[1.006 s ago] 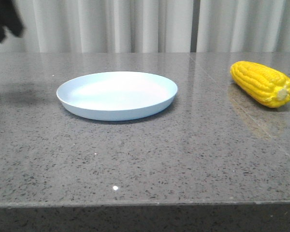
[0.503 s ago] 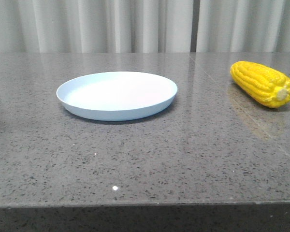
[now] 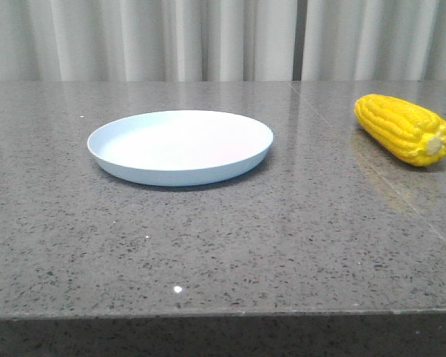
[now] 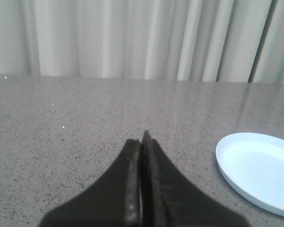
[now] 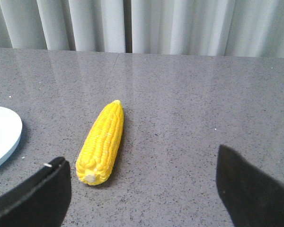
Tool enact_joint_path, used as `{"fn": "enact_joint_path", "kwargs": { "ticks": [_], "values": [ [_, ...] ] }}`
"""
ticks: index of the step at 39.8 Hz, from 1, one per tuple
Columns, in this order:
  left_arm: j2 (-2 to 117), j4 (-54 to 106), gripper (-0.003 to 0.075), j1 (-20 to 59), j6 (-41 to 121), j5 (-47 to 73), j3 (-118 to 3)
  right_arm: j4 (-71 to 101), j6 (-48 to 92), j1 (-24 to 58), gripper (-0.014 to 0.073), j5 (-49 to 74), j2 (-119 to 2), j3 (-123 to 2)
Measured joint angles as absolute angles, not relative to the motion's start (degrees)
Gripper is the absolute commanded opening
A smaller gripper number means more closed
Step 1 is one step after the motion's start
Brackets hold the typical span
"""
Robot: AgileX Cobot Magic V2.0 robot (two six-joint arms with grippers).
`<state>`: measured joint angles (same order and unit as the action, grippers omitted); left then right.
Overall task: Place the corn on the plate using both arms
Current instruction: 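Move the right gripper above the yellow corn cob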
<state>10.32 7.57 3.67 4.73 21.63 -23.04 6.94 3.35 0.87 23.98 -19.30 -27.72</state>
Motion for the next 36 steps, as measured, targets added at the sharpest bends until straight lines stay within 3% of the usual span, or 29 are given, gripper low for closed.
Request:
{"fn": "enact_joint_path", "kwargs": {
  "ticks": [18, 36],
  "values": [
    [5.6, 7.6, -0.0020, 3.7, 4.7, 21.9, -21.9, 8.7, 3.4, 0.9, 0.0644, 25.8, -21.0, -28.2],
    [5.5, 7.6, -0.0020, 3.7, 4.7, 21.9, -21.9, 13.6, 3.4, 0.9, 0.0644, 36.2, -56.1, -46.3]
  ]
}}
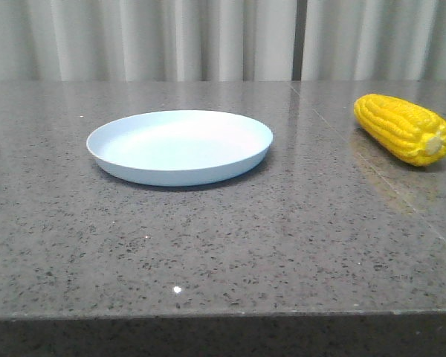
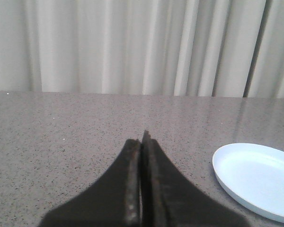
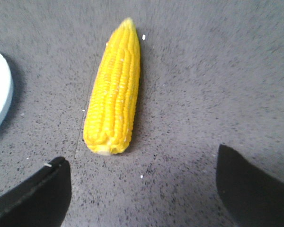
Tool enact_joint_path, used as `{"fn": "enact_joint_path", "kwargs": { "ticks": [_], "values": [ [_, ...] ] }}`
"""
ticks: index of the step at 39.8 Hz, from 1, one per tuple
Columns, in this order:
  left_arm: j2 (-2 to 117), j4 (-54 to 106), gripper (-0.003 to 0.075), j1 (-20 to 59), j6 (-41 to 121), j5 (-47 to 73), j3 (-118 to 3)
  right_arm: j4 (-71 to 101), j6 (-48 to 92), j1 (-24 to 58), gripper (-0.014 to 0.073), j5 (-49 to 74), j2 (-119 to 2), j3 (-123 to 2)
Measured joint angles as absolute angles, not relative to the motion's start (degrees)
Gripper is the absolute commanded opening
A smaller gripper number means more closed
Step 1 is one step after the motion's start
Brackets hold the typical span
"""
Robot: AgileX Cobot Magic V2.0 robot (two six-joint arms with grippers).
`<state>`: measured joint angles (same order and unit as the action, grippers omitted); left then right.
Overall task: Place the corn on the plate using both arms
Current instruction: 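Move the right gripper above the yellow corn cob, then lower the right gripper and grasp the corn cob, then carry the corn cob over the plate and release it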
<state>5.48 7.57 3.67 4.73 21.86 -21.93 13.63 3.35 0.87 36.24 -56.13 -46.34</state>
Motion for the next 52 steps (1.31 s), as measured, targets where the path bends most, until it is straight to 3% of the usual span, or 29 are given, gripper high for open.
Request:
{"fn": "enact_joint_path", "kwargs": {
  "ticks": [23, 28, 34, 39, 42, 52],
  "values": [
    [5.5, 7.6, -0.0020, 3.7, 4.7, 21.9, -21.9, 16.6, 3.4, 5.1, 0.0640, 39.2, -90.1, -66.6],
    [5.5, 7.6, -0.0020, 3.7, 4.7, 21.9, -21.9, 16.8, 3.4, 5.1, 0.0509, 41.4, -93.0, -68.7],
    [5.5, 7.6, -0.0020, 3.7, 4.7, 21.9, -21.9, 17.7, 3.4, 5.4, 0.0222, 42.3, -93.3, -69.3],
    [5.5, 7.6, -0.0020, 3.7, 4.7, 21.9, -21.9, 18.7, 3.4, 5.4, 0.0050, 42.5, -93.3, -69.3],
    [5.5, 7.6, -0.0020, 3.7, 4.7, 21.9, -21.9, 18.9, 3.4, 5.5, 0.0008, 42.6, -93.3, -69.4],
    [5.5, 7.5, -0.0020, 3.7, 4.7, 21.9, -21.9, 18.9, 3.2, 6.3, 0.0010, 45.7, -91.1, -73.1]
  ]
}}
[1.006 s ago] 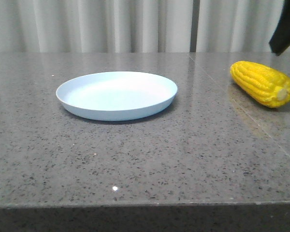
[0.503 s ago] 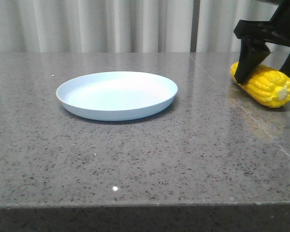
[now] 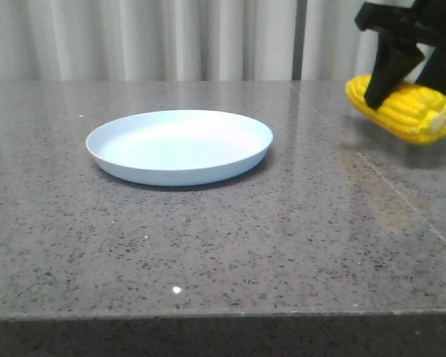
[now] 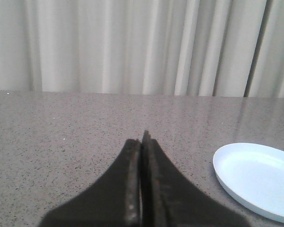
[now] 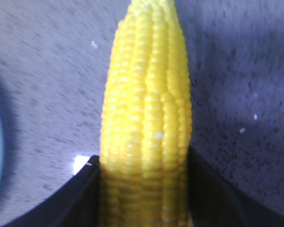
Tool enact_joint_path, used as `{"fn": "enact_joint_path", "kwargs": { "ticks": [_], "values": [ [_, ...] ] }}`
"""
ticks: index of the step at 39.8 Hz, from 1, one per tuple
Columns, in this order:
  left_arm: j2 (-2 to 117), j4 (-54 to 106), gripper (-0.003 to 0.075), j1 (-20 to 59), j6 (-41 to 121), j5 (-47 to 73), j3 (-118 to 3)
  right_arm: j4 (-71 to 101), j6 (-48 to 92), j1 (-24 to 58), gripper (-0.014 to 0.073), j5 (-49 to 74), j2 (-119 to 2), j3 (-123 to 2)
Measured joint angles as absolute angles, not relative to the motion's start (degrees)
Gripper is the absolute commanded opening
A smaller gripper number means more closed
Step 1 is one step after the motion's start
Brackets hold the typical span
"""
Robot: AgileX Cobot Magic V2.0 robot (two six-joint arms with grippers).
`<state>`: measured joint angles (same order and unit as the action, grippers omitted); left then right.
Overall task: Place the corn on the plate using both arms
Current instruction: 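Carry the corn cob over the plate and release it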
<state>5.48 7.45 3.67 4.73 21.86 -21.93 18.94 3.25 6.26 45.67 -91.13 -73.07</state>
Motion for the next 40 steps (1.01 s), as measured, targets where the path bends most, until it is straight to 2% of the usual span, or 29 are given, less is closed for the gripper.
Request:
{"fn": "enact_joint_path", "kwargs": {
  "ticks": [6, 11, 23, 36, 40],
  "values": [
    [5.5, 7.5, -0.0020, 3.7, 4.7, 21.9, -21.9, 17.5, -1.5, 10.5, 0.0010, 48.5, -89.6, -78.2],
    [5.5, 7.5, -0.0020, 3.7, 4.7, 21.9, -21.9, 11.3, -9.3, 17.5, 0.0010, 49.8, -90.1, -82.0],
    [5.5, 7.5, -0.0020, 3.7, 4.7, 21.9, -21.9, 0.0, -26.9, 33.3, 0.0048, 51.4, -99.6, -91.2],
    [5.5, 7.5, -0.0020, 3.7, 4.7, 21.9, -21.9, -2.1, -34.8, 36.4, 0.0051, 49.6, -106.8, -93.8],
    [5.5, 7.5, -0.0020, 3.7, 4.7, 21.9, -21.9, -2.1, -35.2, 36.4, 0.0129, 49.5, -107.9, -93.8]
  ]
}}
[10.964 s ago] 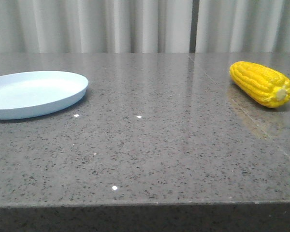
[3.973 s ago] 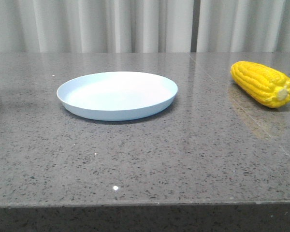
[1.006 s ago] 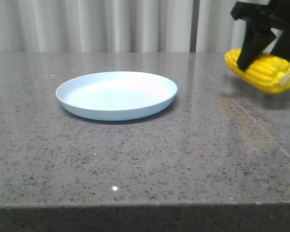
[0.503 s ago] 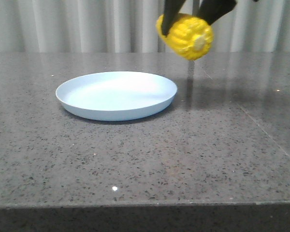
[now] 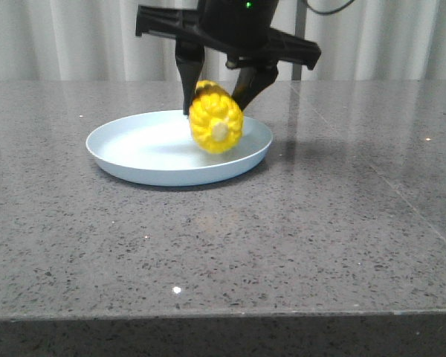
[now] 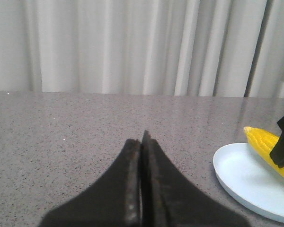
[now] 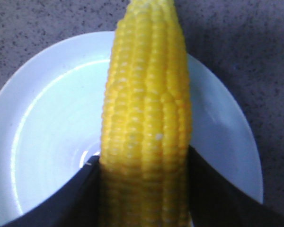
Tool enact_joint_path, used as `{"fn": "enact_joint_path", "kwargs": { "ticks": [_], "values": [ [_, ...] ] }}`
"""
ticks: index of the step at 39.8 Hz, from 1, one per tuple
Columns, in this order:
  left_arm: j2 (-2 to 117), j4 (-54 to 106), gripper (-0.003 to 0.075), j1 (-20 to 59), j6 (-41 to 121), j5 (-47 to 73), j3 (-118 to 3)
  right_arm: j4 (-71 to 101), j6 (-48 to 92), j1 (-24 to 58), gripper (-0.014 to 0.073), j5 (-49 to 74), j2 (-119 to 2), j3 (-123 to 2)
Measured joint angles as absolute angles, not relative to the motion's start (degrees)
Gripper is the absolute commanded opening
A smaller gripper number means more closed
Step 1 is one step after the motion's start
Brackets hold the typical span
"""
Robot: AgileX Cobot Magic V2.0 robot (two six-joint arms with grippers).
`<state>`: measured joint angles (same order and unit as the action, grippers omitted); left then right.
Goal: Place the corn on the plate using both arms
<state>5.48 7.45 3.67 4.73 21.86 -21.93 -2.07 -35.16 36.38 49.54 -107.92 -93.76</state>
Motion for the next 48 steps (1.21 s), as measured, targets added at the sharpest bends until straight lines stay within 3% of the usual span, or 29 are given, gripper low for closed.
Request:
{"fn": "enact_joint_path", "kwargs": {
  "ticks": [3, 8, 12, 24, 27, 30, 37, 40, 41, 48],
  "values": [
    [5.5, 7.5, -0.0020, 3.7, 4.7, 21.9, -21.9, -2.1, -35.2, 36.4, 0.0252, 49.5, -108.1, -93.8],
    [5.5, 7.5, -0.0020, 3.7, 4.7, 21.9, -21.9, -2.1, -35.3, 36.4, 0.0526, 48.9, -108.1, -93.8],
    [5.5, 7.5, -0.0020, 3.7, 4.7, 21.9, -21.9, -1.6, -35.4, 36.4, 0.0664, 48.7, -108.1, -93.8],
    [5.5, 7.5, -0.0020, 3.7, 4.7, 21.9, -21.9, -2.2, -35.4, 36.1, 0.0650, 48.7, -103.6, -93.8],
    [5.5, 7.5, -0.0020, 3.7, 4.7, 21.9, -21.9, -2.6, -35.4, 35.2, 0.0617, 48.7, -100.9, -93.8],
    [5.5, 7.5, -0.0020, 3.7, 4.7, 21.9, -21.9, -2.7, -35.0, 33.6, 0.0526, 49.2, -98.5, -93.8],
    [5.5, 7.5, -0.0020, 3.7, 4.7, 21.9, -21.9, -3.1, -34.2, 29.4, 0.0097, 52.0, -95.1, -93.8],
    [5.5, 7.5, -0.0020, 3.7, 4.7, 21.9, -21.9, -3.1, -34.2, 28.2, -0.0047, 53.7, -94.4, -93.8],
    [5.5, 7.5, -0.0020, 3.7, 4.7, 21.9, -21.9, -3.1, -34.1, 27.6, -0.0076, 54.1, -94.2, -93.8],
    [5.5, 7.5, -0.0020, 3.7, 4.7, 21.9, -21.9, -3.1, -32.7, 23.9, -0.0062, 58.7, -92.6, -93.8]
  ]
}}
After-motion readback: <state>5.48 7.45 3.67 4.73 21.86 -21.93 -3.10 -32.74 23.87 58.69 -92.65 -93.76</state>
